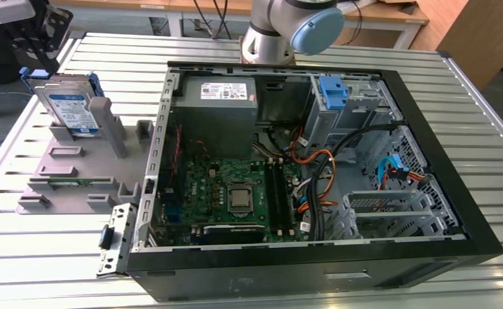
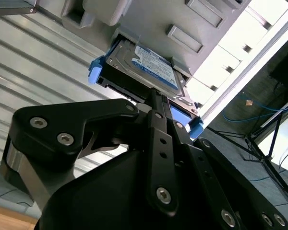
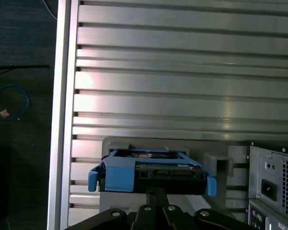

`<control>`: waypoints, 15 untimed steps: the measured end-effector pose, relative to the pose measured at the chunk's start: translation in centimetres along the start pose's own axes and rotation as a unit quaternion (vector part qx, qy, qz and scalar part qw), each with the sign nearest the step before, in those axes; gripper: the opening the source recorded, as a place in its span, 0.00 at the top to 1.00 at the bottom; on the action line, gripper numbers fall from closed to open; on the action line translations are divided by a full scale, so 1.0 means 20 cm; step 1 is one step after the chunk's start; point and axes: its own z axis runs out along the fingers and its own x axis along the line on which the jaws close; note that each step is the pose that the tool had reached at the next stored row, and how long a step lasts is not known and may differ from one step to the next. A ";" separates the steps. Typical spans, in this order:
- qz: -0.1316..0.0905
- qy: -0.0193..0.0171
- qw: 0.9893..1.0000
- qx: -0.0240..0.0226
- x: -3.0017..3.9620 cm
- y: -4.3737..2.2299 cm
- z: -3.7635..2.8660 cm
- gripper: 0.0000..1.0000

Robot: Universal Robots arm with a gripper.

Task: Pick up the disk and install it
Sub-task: 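Pick up the disk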

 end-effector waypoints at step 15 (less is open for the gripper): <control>-0.086 0.002 0.996 -0.002 0.000 0.000 0.000 0.89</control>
